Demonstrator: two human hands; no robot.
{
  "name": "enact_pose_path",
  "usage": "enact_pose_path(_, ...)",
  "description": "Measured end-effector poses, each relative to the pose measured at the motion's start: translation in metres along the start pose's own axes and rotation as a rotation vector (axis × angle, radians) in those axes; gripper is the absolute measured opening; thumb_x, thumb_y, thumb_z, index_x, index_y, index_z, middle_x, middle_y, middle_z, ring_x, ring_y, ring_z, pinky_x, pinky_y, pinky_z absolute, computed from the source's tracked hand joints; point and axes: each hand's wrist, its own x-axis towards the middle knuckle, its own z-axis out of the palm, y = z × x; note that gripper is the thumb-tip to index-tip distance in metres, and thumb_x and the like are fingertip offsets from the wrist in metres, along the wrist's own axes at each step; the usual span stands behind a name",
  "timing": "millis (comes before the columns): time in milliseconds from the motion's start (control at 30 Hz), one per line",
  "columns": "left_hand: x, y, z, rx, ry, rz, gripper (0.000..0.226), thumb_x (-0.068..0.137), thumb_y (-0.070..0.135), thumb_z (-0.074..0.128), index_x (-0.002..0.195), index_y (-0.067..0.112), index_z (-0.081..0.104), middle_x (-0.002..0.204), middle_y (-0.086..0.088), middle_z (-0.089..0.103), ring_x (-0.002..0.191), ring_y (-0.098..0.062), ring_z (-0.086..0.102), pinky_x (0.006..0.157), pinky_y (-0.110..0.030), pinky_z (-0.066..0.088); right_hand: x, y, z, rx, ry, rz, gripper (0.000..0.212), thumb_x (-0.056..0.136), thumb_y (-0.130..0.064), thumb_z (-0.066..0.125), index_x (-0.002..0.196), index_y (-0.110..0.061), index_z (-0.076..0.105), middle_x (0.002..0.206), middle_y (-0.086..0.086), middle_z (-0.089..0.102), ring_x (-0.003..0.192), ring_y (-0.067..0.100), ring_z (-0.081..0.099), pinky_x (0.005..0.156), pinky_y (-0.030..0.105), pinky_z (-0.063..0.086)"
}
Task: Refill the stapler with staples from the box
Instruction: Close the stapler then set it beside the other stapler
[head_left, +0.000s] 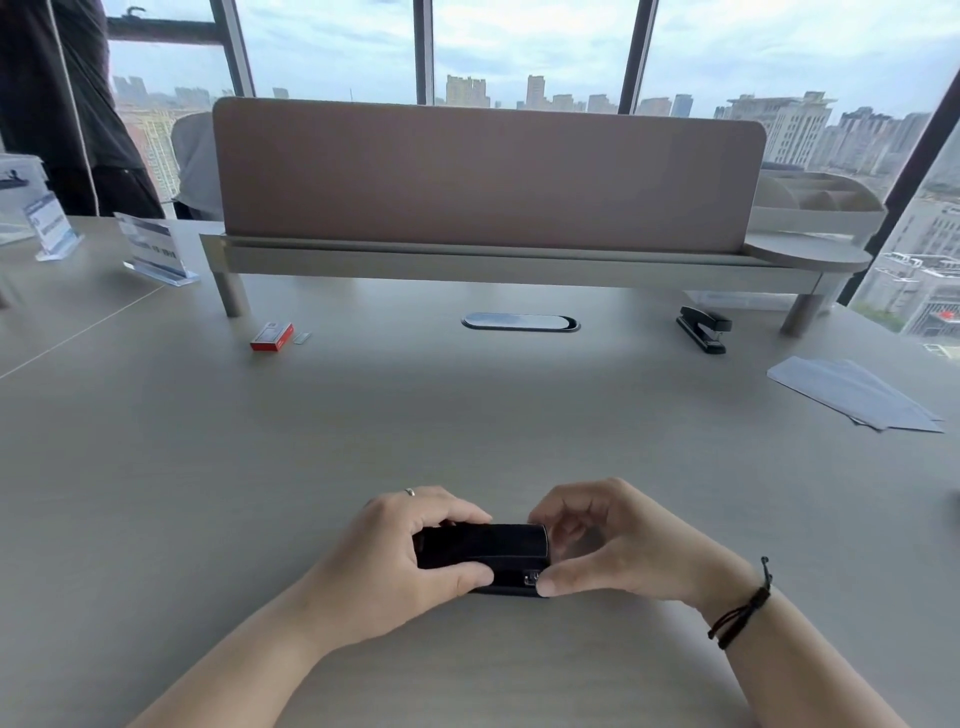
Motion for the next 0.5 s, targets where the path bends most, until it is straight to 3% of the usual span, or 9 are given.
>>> enact_pose_path(167,0.001,-0.004,-0.005,0.022,0.036,-0.014,0.038,0.065,0.035,0.087,0.100,0.039,0.073,0.100,0.019,0.071,0.093,-0.008,0.065,0.079,-0.020,0.052,-0.001,-0.003,0.002,-0.052,0.008,-0.004,0.030,0.066,-0.019,0.091,0.092,-0.021,0.076,0.092,0.007,0.074,0.086,0.023,0.069,0.075,0.022,0.052)
enact_pose_path(300,0.002,-0.008,-0.011,0.080,0.101,-0.016,0.036,0.064,0.035,0.091,0.095,0.038,0.073,0.104,0.022,0.067,0.093,-0.007,0.063,0.073,-0.015,0.049,-0.001,-0.005,0.005,-0.078,-0.023,0.013,0.031,0.063,-0.027,0.092,0.089,-0.023,0.075,0.075,-0.010,0.069,0.069,0.003,0.061,0.067,0.022,0.049)
enact_pose_path(367,0.002,-0.010,-0.011,0.080,0.133,-0.019,0.037,0.063,0.032,0.092,0.095,0.037,0.074,0.110,0.023,0.064,0.089,-0.008,0.062,0.068,-0.012,0.046,0.000,-0.004,0.008,-0.075,-0.020,0.007,0.034,0.062,-0.037,0.091,0.089,-0.025,0.075,0.071,-0.016,0.067,0.066,0.003,0.059,0.065,0.025,0.046)
enact_pose_path(500,0.002,-0.014,-0.009,0.092,0.205,-0.053,0.048,0.062,0.037,0.091,0.104,0.045,0.069,0.120,0.026,0.054,0.098,-0.004,0.058,0.076,-0.010,0.046,0.001,-0.004,0.012,-0.001,0.010,-0.024,0.034,0.067,-0.049,0.085,0.091,-0.027,0.075,0.072,-0.003,0.071,0.066,0.012,0.060,0.064,0.032,0.046)
